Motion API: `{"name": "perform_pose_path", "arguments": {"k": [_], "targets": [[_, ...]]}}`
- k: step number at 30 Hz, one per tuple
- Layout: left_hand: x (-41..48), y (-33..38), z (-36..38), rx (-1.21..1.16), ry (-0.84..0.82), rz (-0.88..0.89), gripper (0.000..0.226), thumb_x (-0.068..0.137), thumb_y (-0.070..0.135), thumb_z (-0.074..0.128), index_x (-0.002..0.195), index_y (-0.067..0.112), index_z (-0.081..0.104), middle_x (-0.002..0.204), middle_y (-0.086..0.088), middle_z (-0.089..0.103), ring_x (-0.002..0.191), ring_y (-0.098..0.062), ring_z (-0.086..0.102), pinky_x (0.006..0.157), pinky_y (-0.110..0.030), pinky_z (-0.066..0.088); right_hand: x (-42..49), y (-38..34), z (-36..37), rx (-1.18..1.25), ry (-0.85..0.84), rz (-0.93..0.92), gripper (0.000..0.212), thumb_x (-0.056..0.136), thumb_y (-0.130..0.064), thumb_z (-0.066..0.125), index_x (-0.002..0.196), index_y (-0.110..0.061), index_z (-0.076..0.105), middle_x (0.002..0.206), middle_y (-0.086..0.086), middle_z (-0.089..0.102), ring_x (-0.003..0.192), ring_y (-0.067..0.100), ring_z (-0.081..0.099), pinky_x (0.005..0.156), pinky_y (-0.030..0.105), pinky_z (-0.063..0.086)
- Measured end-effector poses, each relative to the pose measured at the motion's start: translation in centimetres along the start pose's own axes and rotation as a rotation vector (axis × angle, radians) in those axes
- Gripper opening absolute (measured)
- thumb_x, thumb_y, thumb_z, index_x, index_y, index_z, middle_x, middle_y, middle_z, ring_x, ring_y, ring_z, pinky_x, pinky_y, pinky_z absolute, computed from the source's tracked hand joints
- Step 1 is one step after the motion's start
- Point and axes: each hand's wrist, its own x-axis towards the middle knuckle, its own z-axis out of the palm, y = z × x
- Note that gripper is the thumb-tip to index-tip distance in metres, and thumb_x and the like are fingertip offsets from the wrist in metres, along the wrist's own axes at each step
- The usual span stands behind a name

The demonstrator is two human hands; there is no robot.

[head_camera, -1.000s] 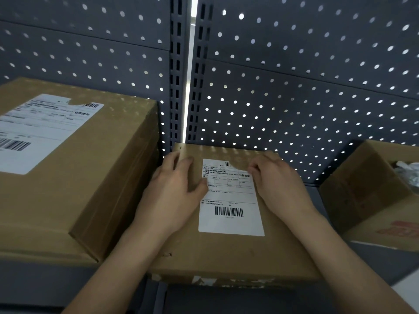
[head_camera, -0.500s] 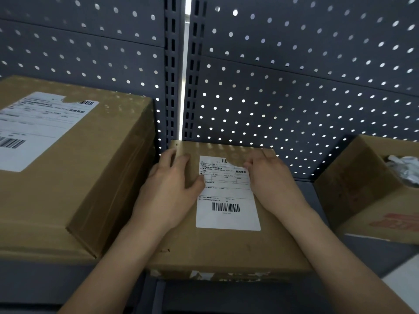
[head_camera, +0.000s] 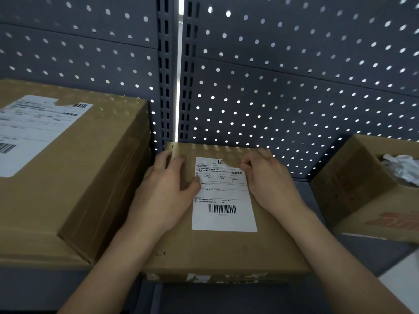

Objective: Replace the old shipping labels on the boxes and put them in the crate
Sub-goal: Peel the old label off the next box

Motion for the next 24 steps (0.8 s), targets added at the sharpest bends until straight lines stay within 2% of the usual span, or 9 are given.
{"name": "perform_pose_path", "arguments": {"k": [3, 11, 16, 21, 24], "targets": [[0.02, 0.06, -0.05, 0.001, -0.002, 0.000, 0.063, 0.089, 0.054, 0.053, 0.143, 0.024, 0.040, 0.154, 0.006, 0.022, 0.135, -0.022, 0.036, 0.102, -0.037, 0.041, -0.01, 0.05, -0.08, -0.002, -0.005, -0.015, 0.008, 0.097, -0.018, 0.049, 0.095, -0.015, 0.057, 0.100, -0.002, 0.051, 0.091, 0.022, 0.053, 0.068, 0.033, 0.040], [-0.01, 0.20, -0.14, 0.003, 0.002, -0.003, 0.064, 0.088, 0.055, 0.052, 0.143, 0.026, 0.039, 0.152, 0.008, 0.022, 0.131, -0.020, 0.039, 0.098, -0.038, 0.045, -0.38, 0.04, -0.16, 0.021, -0.023, -0.071, 0.007, 0.094, -0.011, 0.049, 0.089, -0.016, 0.050, 0.095, 0.000, 0.047, 0.089, 0.022, 0.047, 0.069, 0.035, 0.043], [0.01, 0.15, -0.15, 0.001, 0.008, -0.003, 0.064, 0.088, 0.056, 0.053, 0.143, 0.026, 0.039, 0.152, 0.008, 0.023, 0.130, -0.020, 0.040, 0.098, -0.038, 0.045, -0.35, 0.23, 0.15, -0.009, -0.010, -0.098, 0.023, 0.089, 0.001, 0.051, 0.086, -0.021, 0.043, 0.093, -0.002, 0.045, 0.084, 0.022, 0.046, 0.063, 0.030, 0.035], [0.02, 0.09, -0.13, -0.006, 0.011, 0.000, 0.064, 0.087, 0.056, 0.053, 0.142, 0.026, 0.040, 0.151, 0.010, 0.023, 0.130, -0.019, 0.040, 0.097, -0.038, 0.045, -0.51, 0.24, -0.18, 0.083, 0.012, -0.056, 0.012, 0.095, -0.008, 0.048, 0.090, -0.019, 0.050, 0.090, -0.007, 0.044, 0.083, 0.018, 0.049, 0.066, 0.031, 0.036], [0.05, 0.08, -0.15, -0.014, 0.016, 0.003, 0.063, 0.087, 0.055, 0.054, 0.141, 0.026, 0.041, 0.149, 0.010, 0.024, 0.128, -0.019, 0.042, 0.096, -0.040, 0.046, -0.71, 0.19, -0.27, 0.128, 0.036, -0.062, 0.009, 0.097, -0.018, 0.051, 0.104, -0.018, 0.055, 0.096, -0.010, 0.045, 0.091, 0.013, 0.047, 0.070, 0.026, 0.033]]}}
